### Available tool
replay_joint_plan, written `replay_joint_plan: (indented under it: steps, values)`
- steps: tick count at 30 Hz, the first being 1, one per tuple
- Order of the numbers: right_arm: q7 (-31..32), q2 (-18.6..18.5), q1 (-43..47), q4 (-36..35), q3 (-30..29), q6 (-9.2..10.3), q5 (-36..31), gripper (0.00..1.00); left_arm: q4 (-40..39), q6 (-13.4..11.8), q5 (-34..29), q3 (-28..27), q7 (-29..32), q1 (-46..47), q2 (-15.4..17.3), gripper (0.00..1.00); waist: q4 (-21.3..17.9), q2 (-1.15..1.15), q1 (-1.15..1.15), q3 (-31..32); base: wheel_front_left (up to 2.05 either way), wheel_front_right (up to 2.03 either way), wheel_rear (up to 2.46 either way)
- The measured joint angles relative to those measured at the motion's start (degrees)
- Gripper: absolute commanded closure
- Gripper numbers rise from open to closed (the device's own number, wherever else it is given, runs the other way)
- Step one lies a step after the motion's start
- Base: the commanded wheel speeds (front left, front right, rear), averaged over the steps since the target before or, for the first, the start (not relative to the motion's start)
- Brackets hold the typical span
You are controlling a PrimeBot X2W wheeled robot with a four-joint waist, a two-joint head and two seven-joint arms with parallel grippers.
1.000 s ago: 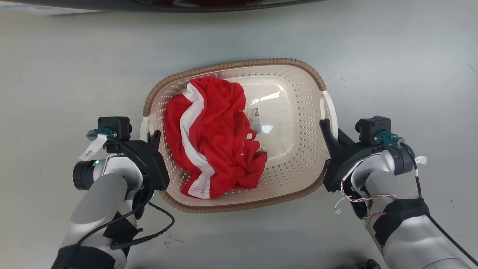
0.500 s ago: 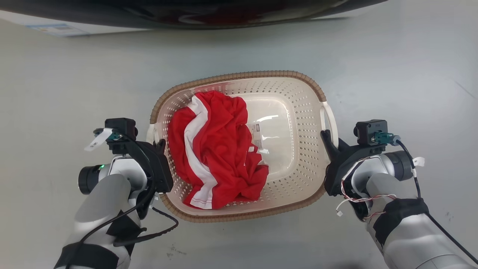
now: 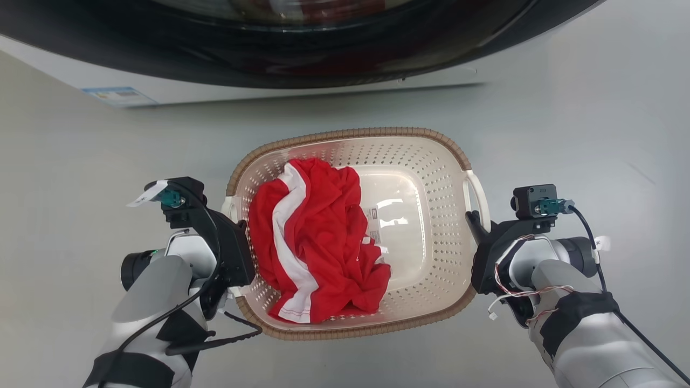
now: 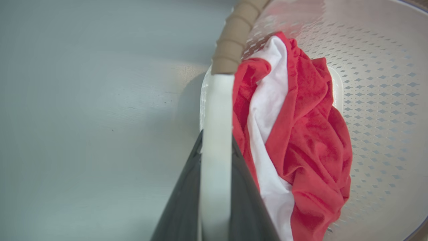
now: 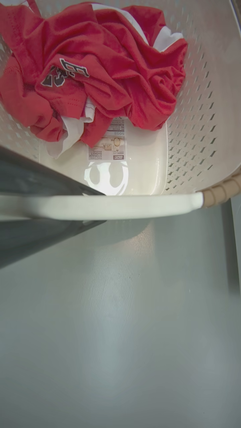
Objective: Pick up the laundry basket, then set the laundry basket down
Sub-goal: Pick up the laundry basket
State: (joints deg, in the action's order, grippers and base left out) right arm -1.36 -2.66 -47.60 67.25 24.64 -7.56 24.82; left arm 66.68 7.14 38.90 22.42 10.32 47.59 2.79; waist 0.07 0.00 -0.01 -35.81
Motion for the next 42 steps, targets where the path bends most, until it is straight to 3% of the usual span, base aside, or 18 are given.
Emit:
replay_joint_plan:
  steps: [42]
  values:
    - [20.6,0.7,2.5,2.4,3.4,-0.11,12.3,1.00,3.5,0.0,9.5,0.9,19.5,-2.8,1.4,1.00,0.0,0.00,0.00,25.0,0.00,0.00,0.00]
